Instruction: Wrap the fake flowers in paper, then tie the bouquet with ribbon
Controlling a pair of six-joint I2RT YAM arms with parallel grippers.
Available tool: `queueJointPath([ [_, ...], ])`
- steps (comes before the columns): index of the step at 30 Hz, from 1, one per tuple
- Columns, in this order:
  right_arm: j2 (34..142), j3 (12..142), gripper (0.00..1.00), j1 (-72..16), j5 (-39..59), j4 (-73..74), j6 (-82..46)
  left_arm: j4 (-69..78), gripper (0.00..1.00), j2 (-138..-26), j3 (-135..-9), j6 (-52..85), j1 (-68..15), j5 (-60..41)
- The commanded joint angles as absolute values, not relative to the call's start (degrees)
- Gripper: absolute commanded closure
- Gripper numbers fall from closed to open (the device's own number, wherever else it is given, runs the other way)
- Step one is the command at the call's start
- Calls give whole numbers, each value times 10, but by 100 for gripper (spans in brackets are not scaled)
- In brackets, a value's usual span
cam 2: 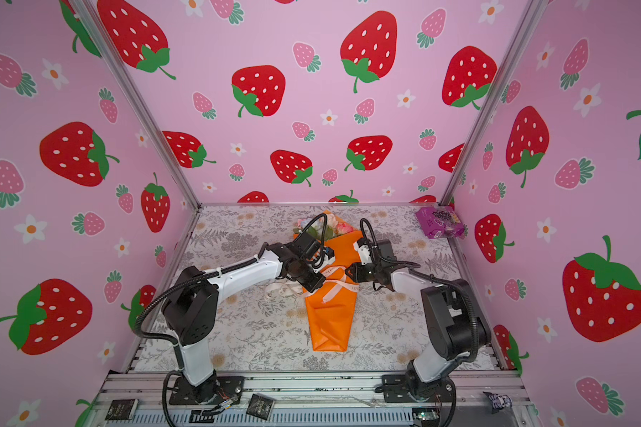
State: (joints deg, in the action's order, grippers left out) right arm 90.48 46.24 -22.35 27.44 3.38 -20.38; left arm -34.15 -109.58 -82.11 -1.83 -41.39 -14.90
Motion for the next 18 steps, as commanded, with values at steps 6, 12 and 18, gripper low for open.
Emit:
queueJointPath([
  [6,773,374,60,-227,193,48,-370,-326,100,-1111,-849,19,-402,-169],
  [12,723,314,65,-319,154,73,-454,-327,100,-1114,-848,31,-393,-175],
  [18,778,318,64,-381,138,134,-502,-329,100,-1117,-848,34,-392,-179],
])
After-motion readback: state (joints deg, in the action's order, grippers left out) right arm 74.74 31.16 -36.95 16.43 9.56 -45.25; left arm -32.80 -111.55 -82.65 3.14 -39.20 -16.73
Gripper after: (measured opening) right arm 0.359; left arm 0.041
